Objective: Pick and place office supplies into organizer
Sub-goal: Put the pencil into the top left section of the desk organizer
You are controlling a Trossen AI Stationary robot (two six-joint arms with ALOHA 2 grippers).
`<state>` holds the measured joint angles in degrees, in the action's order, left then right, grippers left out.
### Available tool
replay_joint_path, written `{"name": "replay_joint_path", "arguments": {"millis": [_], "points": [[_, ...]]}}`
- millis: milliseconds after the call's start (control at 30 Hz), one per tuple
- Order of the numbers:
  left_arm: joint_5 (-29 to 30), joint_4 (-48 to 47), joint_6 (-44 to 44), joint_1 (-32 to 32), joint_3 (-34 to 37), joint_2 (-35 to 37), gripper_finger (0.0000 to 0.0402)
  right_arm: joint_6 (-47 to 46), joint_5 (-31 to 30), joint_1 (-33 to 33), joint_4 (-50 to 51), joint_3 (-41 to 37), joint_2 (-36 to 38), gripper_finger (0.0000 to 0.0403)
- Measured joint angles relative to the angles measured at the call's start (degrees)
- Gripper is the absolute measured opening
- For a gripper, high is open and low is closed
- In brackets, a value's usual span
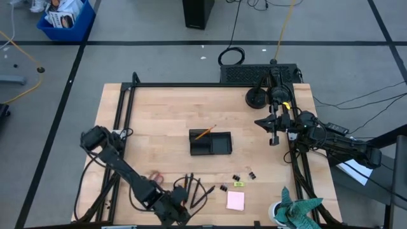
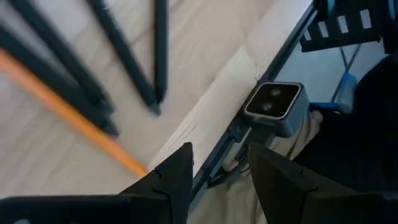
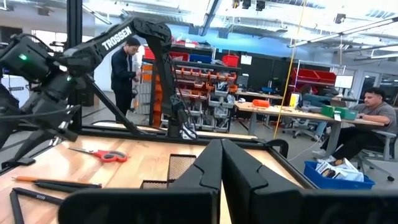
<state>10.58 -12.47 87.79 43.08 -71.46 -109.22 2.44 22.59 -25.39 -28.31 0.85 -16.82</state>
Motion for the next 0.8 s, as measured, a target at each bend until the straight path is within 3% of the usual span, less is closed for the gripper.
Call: {"name": "replay_joint_path", "arguments": {"millis": [300,800], "points": [[-1.8,6.5,-4.0,-1.2,0.0,-4.8,0.0158,-0.2,0.0,0.0,-0.2,0.0,0.0,0.0],[-3.7,-5.8,4.3,0.2,0.0,-5.0,0.0159,-0.2,0.0,0.0,-0.2,0.0,0.0,0.0]]}}
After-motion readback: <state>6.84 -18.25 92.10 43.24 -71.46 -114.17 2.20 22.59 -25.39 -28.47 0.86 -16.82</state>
